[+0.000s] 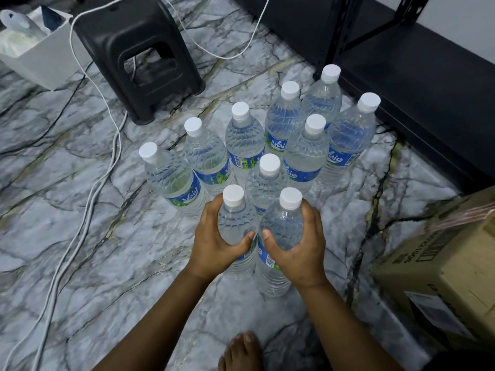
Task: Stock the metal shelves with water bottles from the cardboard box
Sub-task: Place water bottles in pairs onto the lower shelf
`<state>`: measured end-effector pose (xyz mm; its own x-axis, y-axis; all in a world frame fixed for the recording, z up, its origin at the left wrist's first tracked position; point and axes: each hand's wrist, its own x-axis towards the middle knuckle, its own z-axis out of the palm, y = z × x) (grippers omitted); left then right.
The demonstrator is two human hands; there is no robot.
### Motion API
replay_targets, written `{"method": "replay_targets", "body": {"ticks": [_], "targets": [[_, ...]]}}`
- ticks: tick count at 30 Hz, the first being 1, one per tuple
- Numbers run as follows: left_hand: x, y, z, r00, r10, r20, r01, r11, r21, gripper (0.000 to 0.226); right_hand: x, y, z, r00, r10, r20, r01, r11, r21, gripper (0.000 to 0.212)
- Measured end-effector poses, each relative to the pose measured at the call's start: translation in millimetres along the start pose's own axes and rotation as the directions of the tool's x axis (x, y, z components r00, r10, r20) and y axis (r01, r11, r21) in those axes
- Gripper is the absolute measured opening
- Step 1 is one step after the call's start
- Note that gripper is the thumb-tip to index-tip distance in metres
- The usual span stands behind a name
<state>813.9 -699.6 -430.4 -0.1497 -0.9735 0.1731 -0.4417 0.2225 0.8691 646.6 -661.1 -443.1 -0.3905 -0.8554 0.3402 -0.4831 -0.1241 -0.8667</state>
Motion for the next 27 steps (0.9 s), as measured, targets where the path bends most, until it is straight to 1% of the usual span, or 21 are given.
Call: {"method": "replay_targets", "body": {"ticks": [3, 5, 14, 18, 23, 27], "targets": [[0, 8, -1, 0.999, 0.03, 0.018, -0.031, 0.998, 0.052, 0.075, -2, 0, -3, 0.999, 0.041, -0.003, -0.041, 0.999, 0.012, 0.073], [1, 13, 0, 0.998, 0.042, 0.044, -0.045, 0.998, 0.054, 0.073, -3, 0, -5, 0.998, 0.058, 0.005, -0.058, 0.998, 0.004, 0.074], [-18, 16, 0, 0.993, -0.012, 0.121, 0.002, 0.996, 0.086, 0.075, -13, 0, -20, 0.997, 0.053, 0.051, -0.051, 0.998, -0.024, 0.071], [-24, 23, 1, 0.995, -0.023, 0.101, 0.019, 0.999, 0.035, 0.077, -14, -3, -27, 0.997, 0.05, 0.05, -0.048, 0.998, -0.039, 0.071], [-27, 35, 0, 0.997, -0.01, 0.075, 0.007, 0.999, 0.04, 0.078, -14, -7, -33, 0.998, 0.042, 0.037, -0.041, 0.998, -0.039, 0.071], [-23, 44, 1, 0.997, -0.004, 0.081, 0.0, 0.999, 0.04, 0.077, -12, -12, -39, 0.998, 0.049, 0.029, -0.048, 0.998, -0.03, 0.073]]}}
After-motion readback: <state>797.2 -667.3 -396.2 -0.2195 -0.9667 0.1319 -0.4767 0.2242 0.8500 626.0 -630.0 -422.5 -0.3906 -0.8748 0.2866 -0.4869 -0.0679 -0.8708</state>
